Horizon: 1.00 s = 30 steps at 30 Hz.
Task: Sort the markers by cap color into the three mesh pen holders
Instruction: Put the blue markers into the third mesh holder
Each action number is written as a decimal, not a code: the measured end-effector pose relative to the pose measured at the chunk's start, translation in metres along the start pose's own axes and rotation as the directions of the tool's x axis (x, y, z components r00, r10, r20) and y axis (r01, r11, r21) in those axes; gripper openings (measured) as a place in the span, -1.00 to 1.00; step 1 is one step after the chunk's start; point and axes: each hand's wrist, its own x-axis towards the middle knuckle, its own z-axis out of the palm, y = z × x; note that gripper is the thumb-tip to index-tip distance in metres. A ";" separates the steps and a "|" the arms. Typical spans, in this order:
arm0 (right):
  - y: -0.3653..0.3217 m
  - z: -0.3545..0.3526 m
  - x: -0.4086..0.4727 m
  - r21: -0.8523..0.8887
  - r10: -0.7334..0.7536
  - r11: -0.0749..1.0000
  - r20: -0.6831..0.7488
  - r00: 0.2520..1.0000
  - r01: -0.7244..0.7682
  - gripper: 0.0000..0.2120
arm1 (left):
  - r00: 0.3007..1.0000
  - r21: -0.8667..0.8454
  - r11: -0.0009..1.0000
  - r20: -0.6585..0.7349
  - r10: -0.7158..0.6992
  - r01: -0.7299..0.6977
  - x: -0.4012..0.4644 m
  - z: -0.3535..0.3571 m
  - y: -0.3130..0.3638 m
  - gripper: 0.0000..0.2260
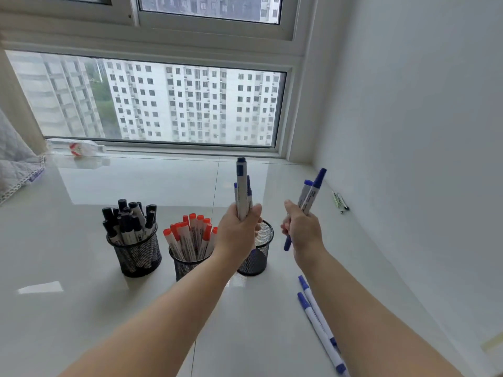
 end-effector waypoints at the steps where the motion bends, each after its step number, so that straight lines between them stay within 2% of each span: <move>1: -0.003 0.005 0.005 0.068 -0.010 0.998 0.009 1.000 0.009 -0.63 | 1.000 -0.028 0.999 -0.014 0.018 -0.019 0.007 0.002 0.002 -0.89; 4: -0.005 0.019 0.021 0.108 -0.055 0.993 0.023 0.998 0.052 -0.61 | 0.996 -0.036 0.998 -0.080 0.040 -0.043 0.026 0.011 -0.002 -0.90; 7: 0.011 0.027 0.032 -0.005 -0.013 1.000 0.029 0.999 0.013 -0.63 | 0.993 -0.005 1.000 -0.117 0.021 -0.022 0.038 0.020 -0.018 -0.87; 10: 0.031 0.030 0.038 -0.103 0.056 0.993 0.044 0.997 -0.051 -0.66 | 0.991 0.151 0.988 -0.135 -0.013 0.033 0.045 0.023 -0.039 -0.83; 13: 0.043 0.030 0.040 -0.087 0.117 0.990 0.110 0.987 -0.107 -0.67 | 0.989 0.247 0.966 -0.136 -0.050 0.083 0.048 0.021 -0.054 -0.86; 20: 0.050 0.022 0.030 -0.129 0.058 0.990 0.031 0.998 -0.053 -0.61 | 0.989 0.439 0.898 -0.121 0.083 -0.022 0.024 0.025 -0.060 -0.78; 25: 0.058 0.012 0.010 -0.078 0.031 0.996 -0.048 0.998 -0.034 -0.65 | 0.987 0.368 0.930 -0.143 0.069 -0.012 0.003 0.030 -0.059 -0.78; 30: 0.062 0.005 -0.001 -0.126 -0.071 0.990 -0.013 0.997 0.069 -0.74 | 0.984 0.255 0.967 -0.175 0.032 0.014 -0.002 0.031 -0.057 -0.86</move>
